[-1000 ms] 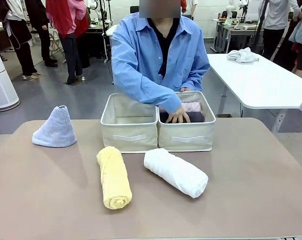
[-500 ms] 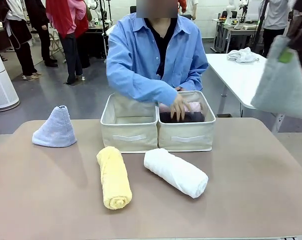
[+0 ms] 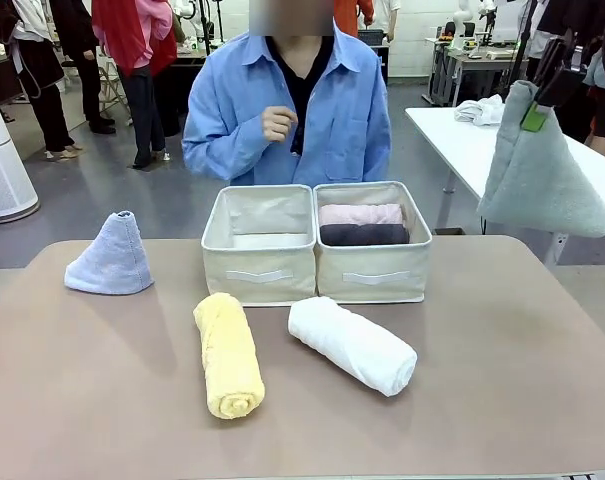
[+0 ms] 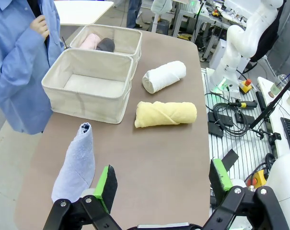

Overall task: Sort the towels based on their folding style.
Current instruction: Pick up one triangle-folded towel and place it in the left Fabric basket.

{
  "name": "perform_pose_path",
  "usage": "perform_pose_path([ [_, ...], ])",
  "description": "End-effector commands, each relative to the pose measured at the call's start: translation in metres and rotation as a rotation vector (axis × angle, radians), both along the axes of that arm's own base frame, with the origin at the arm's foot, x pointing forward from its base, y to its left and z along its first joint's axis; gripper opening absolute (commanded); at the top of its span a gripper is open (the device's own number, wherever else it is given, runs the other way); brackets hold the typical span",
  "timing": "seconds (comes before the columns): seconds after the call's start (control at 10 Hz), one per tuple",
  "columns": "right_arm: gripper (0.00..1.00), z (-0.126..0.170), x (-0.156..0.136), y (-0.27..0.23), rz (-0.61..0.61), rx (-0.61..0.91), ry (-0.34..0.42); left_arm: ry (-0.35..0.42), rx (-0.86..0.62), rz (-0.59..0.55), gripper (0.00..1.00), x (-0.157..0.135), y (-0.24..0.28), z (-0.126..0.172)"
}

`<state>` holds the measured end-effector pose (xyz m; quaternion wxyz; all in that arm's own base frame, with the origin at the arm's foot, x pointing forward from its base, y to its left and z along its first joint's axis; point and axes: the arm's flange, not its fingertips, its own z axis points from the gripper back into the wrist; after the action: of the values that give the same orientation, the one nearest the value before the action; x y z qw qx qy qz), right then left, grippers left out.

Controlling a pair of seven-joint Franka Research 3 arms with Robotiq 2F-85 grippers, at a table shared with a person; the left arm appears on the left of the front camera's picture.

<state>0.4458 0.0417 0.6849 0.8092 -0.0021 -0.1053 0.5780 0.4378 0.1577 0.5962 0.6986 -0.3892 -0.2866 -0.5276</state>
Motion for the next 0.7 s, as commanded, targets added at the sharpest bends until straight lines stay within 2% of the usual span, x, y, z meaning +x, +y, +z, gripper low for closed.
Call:
perform_pose_path([
  [0.0, 0.17, 0.002, -0.004, -0.004, -0.002, 0.021, -0.003, -0.006, -0.001, 0.011, 1.00, -0.001, 0.000, 0.001],
  [0.3, 0.17, 0.002, -0.002, -0.002, -0.003, 0.002, -0.004, -0.006, -0.001, 0.011, 1.00, -0.001, 0.000, 0.001],
  [0.6, 0.17, -0.004, 0.034, 0.044, 0.123, 0.031, -0.017, -0.006, -0.001, 0.011, 1.00, -0.001, 0.000, 0.001],
])
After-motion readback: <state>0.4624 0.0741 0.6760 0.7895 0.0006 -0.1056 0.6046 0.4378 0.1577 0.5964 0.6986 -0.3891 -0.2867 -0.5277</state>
